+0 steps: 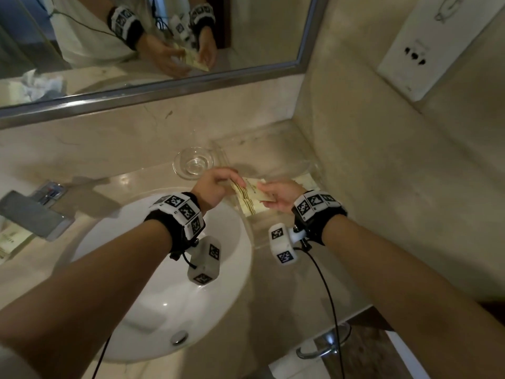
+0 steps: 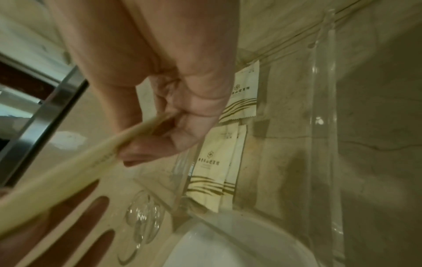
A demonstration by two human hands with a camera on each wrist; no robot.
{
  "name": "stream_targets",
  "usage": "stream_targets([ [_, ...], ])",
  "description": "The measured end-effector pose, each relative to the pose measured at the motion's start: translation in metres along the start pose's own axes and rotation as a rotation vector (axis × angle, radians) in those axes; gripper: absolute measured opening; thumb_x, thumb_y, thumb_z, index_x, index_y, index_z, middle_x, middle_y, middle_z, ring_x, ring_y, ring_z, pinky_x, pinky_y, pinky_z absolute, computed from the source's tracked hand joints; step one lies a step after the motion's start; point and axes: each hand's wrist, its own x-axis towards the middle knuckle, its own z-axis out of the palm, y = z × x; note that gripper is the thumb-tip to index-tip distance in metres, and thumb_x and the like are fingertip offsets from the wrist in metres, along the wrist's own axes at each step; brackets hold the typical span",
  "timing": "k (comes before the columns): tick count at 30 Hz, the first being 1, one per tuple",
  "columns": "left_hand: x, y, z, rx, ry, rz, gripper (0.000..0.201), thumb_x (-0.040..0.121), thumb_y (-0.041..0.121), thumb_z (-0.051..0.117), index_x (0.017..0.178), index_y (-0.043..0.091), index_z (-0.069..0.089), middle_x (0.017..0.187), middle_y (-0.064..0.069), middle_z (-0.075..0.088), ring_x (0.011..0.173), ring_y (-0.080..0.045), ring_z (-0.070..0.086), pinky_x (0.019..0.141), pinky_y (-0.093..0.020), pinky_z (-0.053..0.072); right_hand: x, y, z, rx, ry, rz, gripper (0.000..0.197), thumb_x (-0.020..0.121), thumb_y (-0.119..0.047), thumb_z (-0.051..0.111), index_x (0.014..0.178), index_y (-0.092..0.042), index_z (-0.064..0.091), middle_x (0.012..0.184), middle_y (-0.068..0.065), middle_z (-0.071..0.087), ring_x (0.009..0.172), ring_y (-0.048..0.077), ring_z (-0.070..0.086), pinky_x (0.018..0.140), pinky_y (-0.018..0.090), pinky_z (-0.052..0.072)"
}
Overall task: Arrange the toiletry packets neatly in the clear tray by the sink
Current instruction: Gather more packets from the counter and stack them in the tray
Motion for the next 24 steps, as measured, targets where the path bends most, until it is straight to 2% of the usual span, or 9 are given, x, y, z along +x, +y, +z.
stream_targets([
  [2,0.002,-0.002,0.003,-0.018,0.018,-0.019,0.038,0.077,-0.023,0.051,0.084,0.012,0.065,0.088,0.0,0.059,0.076,0.003,0.063,0.066,-0.007,0.051,0.001,0.001,-0.006,-0.01,0.03,-0.034,0.008,0.092,-0.01,0.056,0.085,-0.006,0.058,0.092,0.005,0.062,0.088,0.016,0.06,0.071,0.021,0.054],
  [3,0.003,-0.003,0.004,-0.016,0.043,-0.037,0.037,0.078,-0.022,0.05,0.095,0.008,0.064,0.091,0.0,0.059,0.082,-0.004,0.063,0.066,-0.008,0.052,0.002,0.001,-0.01,-0.051,0.066,-0.056,0.007,0.091,-0.011,0.057,0.086,-0.005,0.058,0.097,0.007,0.063,0.095,0.018,0.06,0.079,0.026,0.054],
  [5,0.005,-0.005,0.006,0.006,0.086,-0.071,0.041,0.079,-0.019,0.05,0.113,0.001,0.058,0.09,0.005,0.056,0.09,-0.017,0.058,0.065,-0.008,0.05,0.001,0.0,-0.019,-0.166,0.166,-0.101,0.015,0.092,-0.013,0.057,0.102,-0.002,0.06,0.109,0.012,0.063,0.106,0.023,0.059,0.09,0.034,0.052],
  [8,0.008,-0.008,0.007,0.01,0.126,-0.108,0.044,0.078,-0.02,0.05,0.119,-0.003,0.054,0.082,0.004,0.053,0.079,-0.015,0.054,0.054,-0.003,0.046,0.003,0.001,-0.04,-0.29,0.326,-0.085,0.033,0.093,-0.009,0.055,0.123,0.002,0.054,0.123,0.013,0.059,0.114,0.028,0.058,0.092,0.034,0.049],
  [11,0.012,-0.014,0.007,0.005,0.168,-0.124,0.045,0.078,-0.02,0.048,0.114,0.006,0.056,0.08,0.006,0.053,0.081,-0.019,0.055,0.053,-0.006,0.044,0.005,0.007,-0.07,-0.554,0.559,-0.071,0.039,0.092,-0.008,0.055,0.129,0.001,0.052,0.131,0.013,0.057,0.121,0.03,0.054,0.099,0.035,0.044],
  [13,0.014,-0.02,0.009,0.019,0.198,-0.123,0.043,0.078,-0.017,0.048,0.106,0.015,0.055,0.08,0.008,0.053,0.088,-0.021,0.054,0.061,-0.013,0.044,0.004,0.011,-0.086,-0.569,0.653,-0.096,0.031,0.09,-0.005,0.054,0.12,0.004,0.059,0.122,0.019,0.062,0.112,0.033,0.059,0.096,0.039,0.047],
  [15,0.017,-0.024,0.012,0.027,0.202,-0.137,0.042,0.078,-0.016,0.048,0.103,0.017,0.054,0.082,0.009,0.052,0.089,-0.021,0.053,0.064,-0.017,0.042,0.003,0.011,-0.096,-0.558,0.71,-0.1,0.027,0.091,-0.009,0.053,0.112,0.003,0.063,0.114,0.02,0.065,0.105,0.034,0.062,0.091,0.041,0.05],
  [20,0.024,-0.032,0.021,0.04,0.216,-0.149,0.036,0.079,-0.015,0.047,0.099,0.014,0.055,0.083,0.007,0.052,0.088,-0.021,0.052,0.066,-0.021,0.041,0.017,0.01,-0.105,-0.53,0.749,-0.098,0.028,0.088,-0.022,0.055,0.111,-0.008,0.064,0.102,0.009,0.068,0.085,0.027,0.063,0.087,0.04,0.054],
  [24,0.029,-0.038,0.027,0.051,0.209,-0.167,0.03,0.081,-0.014,0.047,0.098,0.01,0.054,0.101,0.0,0.052,0.09,-0.018,0.051,0.066,-0.017,0.042,0.029,0.009,-0.098,-0.524,0.768,-0.158,0.023,0.089,-0.023,0.054,0.108,-0.01,0.06,0.096,0.005,0.066,0.078,0.023,0.06,0.073,0.032,0.053],
])
